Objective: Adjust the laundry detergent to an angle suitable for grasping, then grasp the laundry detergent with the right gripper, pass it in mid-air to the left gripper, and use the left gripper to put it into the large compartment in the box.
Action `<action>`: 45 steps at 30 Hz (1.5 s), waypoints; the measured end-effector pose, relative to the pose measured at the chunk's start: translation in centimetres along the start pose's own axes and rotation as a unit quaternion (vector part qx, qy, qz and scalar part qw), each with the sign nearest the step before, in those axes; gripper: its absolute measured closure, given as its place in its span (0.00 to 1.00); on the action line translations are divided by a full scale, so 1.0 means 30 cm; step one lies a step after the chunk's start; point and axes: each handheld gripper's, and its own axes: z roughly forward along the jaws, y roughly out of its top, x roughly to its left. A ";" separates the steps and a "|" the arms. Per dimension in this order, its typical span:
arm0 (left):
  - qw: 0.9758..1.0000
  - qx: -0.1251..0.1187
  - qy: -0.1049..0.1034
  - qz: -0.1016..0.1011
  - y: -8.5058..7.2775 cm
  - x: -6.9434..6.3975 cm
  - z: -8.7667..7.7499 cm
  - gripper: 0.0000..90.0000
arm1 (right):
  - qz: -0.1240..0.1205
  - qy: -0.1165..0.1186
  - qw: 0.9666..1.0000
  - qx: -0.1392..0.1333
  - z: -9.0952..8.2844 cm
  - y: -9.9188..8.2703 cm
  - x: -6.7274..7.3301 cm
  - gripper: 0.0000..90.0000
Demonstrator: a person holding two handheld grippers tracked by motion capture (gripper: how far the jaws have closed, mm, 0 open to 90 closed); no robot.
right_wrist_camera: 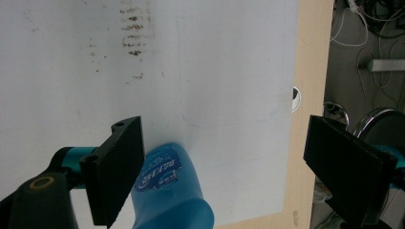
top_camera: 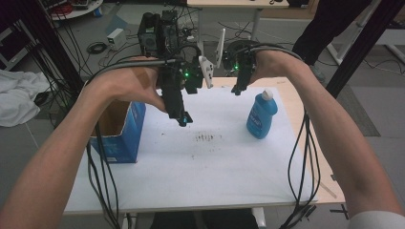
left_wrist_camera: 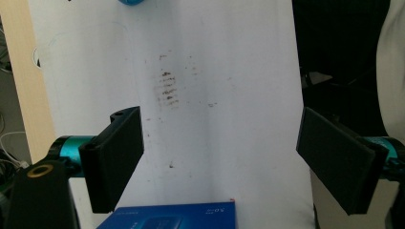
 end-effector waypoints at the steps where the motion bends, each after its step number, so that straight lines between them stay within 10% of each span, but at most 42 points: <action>1: 1.000 -0.001 0.001 -0.001 -0.001 0.000 0.002 0.18 | 0.002 0.003 1.000 -0.002 0.000 0.001 0.001 0.15; 45: 1.000 0.005 -0.011 -0.006 -0.007 0.013 0.054 0.18 | 0.020 -0.009 1.000 0.017 -0.008 -0.001 0.016 0.15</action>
